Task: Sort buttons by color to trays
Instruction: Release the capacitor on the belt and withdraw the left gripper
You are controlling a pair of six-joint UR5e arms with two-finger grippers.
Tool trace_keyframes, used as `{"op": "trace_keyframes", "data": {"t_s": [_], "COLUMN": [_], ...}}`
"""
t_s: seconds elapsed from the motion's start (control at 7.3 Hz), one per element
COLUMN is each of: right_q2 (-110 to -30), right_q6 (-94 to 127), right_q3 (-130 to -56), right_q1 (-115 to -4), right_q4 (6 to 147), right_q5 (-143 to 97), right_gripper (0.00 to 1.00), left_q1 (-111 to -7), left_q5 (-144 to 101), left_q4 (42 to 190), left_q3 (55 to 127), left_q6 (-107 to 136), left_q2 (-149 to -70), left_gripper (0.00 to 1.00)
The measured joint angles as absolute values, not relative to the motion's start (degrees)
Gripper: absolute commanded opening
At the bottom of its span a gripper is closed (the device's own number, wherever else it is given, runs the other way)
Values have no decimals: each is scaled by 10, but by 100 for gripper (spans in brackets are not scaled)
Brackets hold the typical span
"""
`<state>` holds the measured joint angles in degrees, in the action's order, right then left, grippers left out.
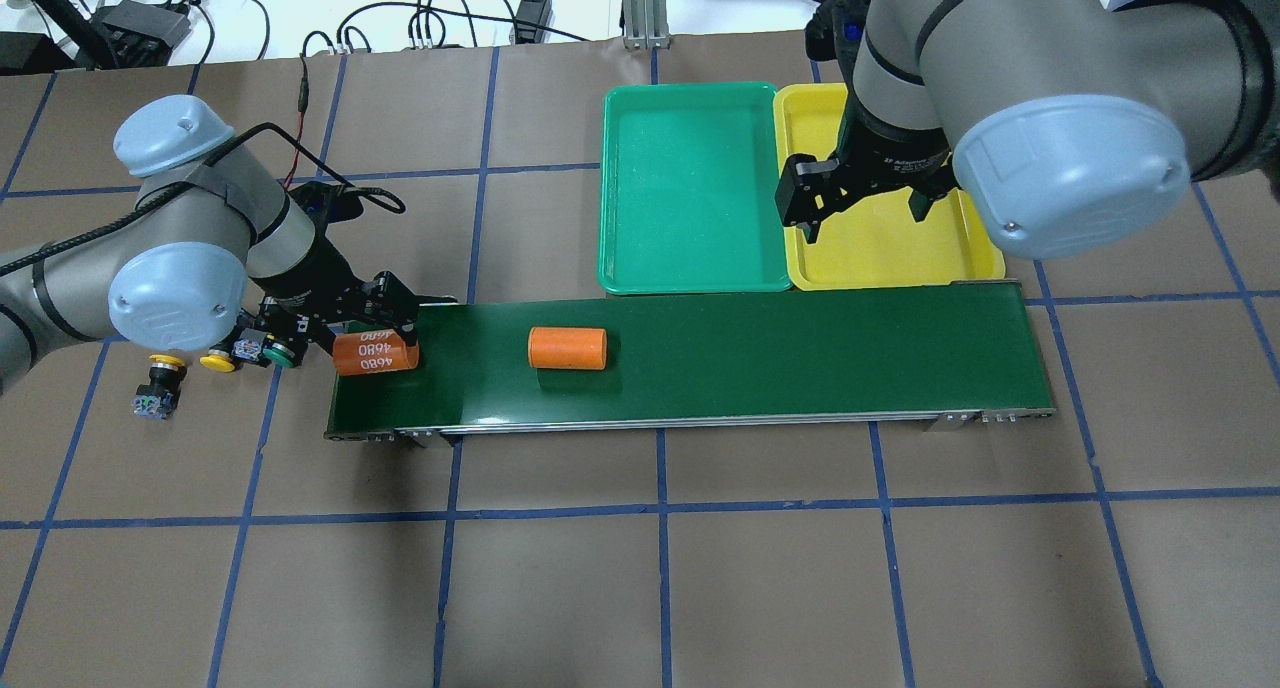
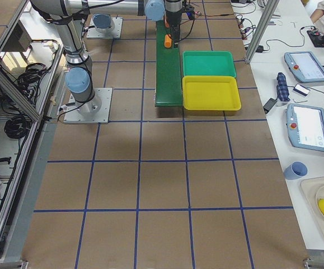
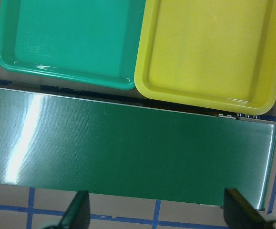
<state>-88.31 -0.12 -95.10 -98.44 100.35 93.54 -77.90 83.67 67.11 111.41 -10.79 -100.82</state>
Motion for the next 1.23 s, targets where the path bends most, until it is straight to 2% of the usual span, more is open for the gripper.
{"op": "trace_keyframes", "data": {"t_s": [0.27,0.55,0.69,0.96,1.23], "right_q2": [-882,-882,-882,-882,-882], "right_q6": [-2,-2,-2,-2,-2], "right_q3": [-951,-951,-951,-950,-950], "right_q1": [-984,-984,-984,-982,-981], "right_q4": [1004,1003,1003,1003,1004], "right_q5": [936,936,937,937,936], "right_gripper": [100,100,100,100,100], "left_q1": [-768,-709,-671,-603,-555], "left_q5": [858,886,892,909,925], "left_q4": [712,789,803,804,737], "left_q3": [1063,971,948,943,950], "left_q6": [-108,-121,-140,-191,-277], "left_q2": [-982,-978,-987,-1010,-1045], "left_gripper": [100,100,100,100,100]}}
